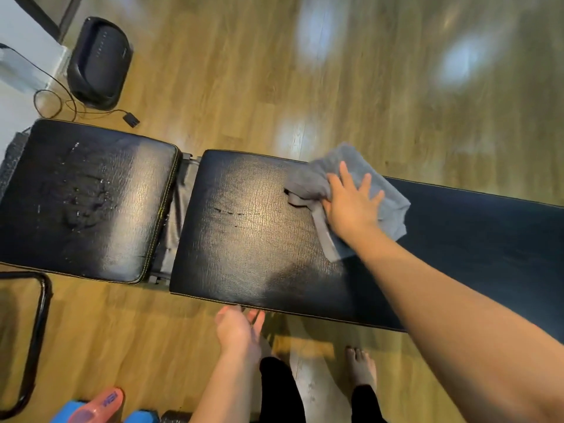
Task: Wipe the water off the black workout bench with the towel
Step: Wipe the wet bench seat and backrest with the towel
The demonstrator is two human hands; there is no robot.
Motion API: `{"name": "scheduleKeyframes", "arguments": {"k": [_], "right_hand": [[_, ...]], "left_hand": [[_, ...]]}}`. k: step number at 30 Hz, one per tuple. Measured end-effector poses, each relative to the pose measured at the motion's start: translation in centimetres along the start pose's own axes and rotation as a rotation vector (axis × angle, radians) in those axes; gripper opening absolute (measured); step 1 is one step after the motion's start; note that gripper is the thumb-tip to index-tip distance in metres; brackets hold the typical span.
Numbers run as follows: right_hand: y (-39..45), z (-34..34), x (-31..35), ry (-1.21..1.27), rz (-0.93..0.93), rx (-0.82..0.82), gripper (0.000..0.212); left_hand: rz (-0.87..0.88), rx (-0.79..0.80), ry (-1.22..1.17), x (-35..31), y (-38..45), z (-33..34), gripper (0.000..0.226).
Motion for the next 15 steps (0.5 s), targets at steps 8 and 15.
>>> {"name": "scheduleKeyframes", "arguments": {"k": [8, 15], "right_hand": [[-5.7, 6.1, 16.6, -0.198, -0.439, -0.019, 0.047], [-15.2, 12.2, 7.1, -0.477, -0.622, 0.047, 0.076]], "left_hand": [[0.056, -0.018, -0.044, -2.2, 0.2, -1.8, 0.037], [0.082, -0.060, -0.095, -6.0, 1.0, -3.5, 0.031]]}}
Point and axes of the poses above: each hand's wrist, its own y-axis towards the middle knuckle, its own z-axis out of the palm, x = y × z, the point moved 8 cm from there along y, towards the middle knuckle, and after that the axes turned 12 degrees about x, right-handed, at the moved point
